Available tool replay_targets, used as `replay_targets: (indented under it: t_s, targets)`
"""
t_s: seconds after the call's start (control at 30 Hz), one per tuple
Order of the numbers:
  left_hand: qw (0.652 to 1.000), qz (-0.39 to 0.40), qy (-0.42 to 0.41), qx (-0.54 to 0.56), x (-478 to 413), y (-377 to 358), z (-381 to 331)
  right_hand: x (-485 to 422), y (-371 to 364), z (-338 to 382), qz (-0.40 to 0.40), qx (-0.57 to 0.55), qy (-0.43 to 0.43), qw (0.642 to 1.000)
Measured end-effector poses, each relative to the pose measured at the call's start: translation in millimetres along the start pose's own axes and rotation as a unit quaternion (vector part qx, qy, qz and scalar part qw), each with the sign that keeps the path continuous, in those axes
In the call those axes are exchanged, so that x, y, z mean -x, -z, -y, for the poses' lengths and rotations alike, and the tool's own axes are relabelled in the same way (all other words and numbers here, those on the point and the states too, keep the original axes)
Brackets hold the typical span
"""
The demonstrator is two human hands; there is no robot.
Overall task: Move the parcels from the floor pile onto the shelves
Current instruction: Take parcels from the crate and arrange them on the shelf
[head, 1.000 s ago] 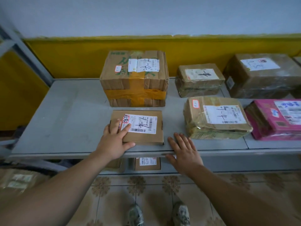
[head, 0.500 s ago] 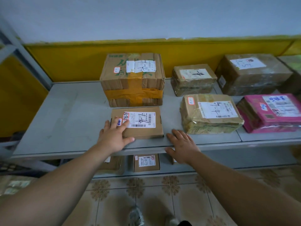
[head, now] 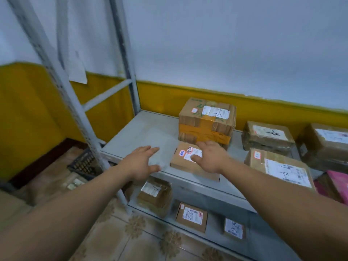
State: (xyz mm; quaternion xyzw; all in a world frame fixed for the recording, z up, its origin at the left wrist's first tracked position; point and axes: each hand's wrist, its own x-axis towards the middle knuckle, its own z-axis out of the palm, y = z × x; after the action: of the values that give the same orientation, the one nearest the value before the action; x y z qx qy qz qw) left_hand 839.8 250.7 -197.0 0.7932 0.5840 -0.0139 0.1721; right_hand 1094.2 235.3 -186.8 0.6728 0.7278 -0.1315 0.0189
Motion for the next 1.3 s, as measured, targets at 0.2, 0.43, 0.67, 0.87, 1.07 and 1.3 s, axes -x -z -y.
replay_targets:
  t_s: [0.2,0.43,0.67,0.87,1.07,1.3]
  targets:
    - [0.997,-0.057,0.042,0.022,65,46,82,-29,31,138,-0.023,0.013,0.105,0.994]
    - [0.99,-0.054,0.131,0.009,155,61,238,-54,9,332,-0.013,0.034,0.214,0.976]
    - [0.978,-0.042,0.202,0.039,206,72,360,-90,-14,479,0.032,0.013,0.274,0.961]
    - [0.97,-0.048,0.224,0.087,176,72,440,-172,-39,542,0.041,0.022,0.258,0.965]
    - [0.967,-0.013,0.235,0.1,104,73,516,-281,-72,570,0.083,0.018,0.197,0.977]
    - [0.965,0.069,0.232,0.098,35,75,599,-367,-90,578,0.159,0.005,0.106,0.982]
